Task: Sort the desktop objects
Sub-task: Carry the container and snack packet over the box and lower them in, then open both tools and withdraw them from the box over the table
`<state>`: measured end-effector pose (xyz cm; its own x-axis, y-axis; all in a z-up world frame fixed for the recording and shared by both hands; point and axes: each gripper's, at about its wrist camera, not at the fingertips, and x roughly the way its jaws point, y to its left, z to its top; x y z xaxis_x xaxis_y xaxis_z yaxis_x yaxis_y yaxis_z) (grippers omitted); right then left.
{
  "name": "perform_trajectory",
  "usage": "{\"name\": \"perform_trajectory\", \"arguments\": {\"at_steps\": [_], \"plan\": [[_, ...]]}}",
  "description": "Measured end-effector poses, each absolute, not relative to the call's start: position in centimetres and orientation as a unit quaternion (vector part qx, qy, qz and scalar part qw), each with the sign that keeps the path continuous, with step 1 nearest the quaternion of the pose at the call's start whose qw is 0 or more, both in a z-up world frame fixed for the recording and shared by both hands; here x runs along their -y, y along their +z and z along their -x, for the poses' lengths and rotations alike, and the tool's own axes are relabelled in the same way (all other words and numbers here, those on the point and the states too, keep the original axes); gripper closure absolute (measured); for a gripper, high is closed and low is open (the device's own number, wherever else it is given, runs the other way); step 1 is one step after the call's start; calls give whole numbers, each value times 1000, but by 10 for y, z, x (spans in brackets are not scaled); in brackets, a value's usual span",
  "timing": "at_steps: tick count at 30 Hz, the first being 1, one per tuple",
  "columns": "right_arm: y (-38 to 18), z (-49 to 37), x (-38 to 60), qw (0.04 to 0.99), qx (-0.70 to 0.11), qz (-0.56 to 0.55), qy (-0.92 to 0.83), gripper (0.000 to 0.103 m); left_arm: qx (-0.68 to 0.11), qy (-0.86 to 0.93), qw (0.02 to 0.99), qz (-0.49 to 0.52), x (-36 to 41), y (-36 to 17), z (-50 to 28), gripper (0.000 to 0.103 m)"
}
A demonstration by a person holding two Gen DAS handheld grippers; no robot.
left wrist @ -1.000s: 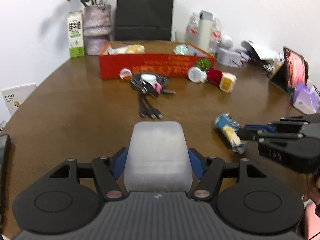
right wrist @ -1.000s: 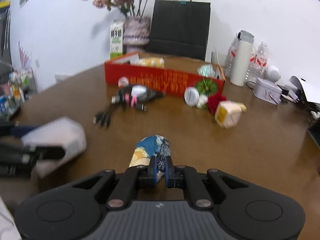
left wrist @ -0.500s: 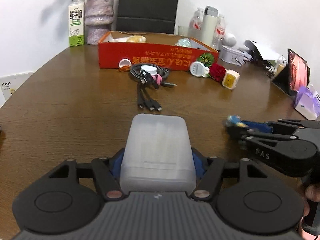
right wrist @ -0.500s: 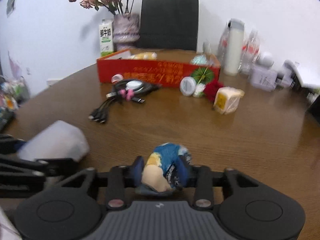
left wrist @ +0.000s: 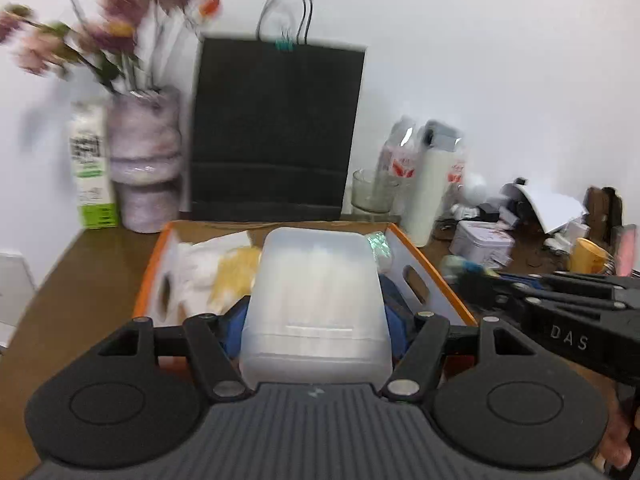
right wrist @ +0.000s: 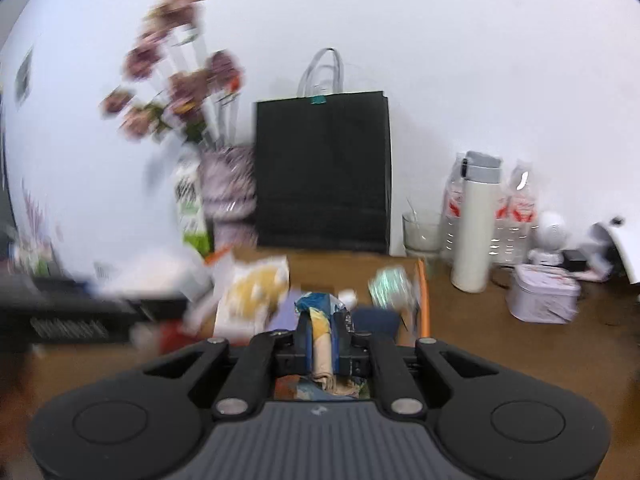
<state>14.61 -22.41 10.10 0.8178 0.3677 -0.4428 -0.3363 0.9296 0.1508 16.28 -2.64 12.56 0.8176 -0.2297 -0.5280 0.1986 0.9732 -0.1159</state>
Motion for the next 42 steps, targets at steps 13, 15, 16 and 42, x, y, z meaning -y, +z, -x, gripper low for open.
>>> {"name": "perform_trajectory", "arguments": {"at_steps": [13, 15, 16, 42], "plan": [[21, -383, 222, 907, -397, -90, 112, 90, -409, -84, 908, -40, 62, 66, -364, 31], [21, -383, 222, 903, -409, -86, 96, 90, -411, -81, 907, -42, 62, 64, -363, 30], [23, -383, 224, 902, -410, -89, 99, 88, -412, -84, 907, -33, 59, 67, -362, 29], [103, -99, 238, 947, -291, 13, 133, 25, -331, -51, 942, -9, 13, 131, -105, 0]]}}
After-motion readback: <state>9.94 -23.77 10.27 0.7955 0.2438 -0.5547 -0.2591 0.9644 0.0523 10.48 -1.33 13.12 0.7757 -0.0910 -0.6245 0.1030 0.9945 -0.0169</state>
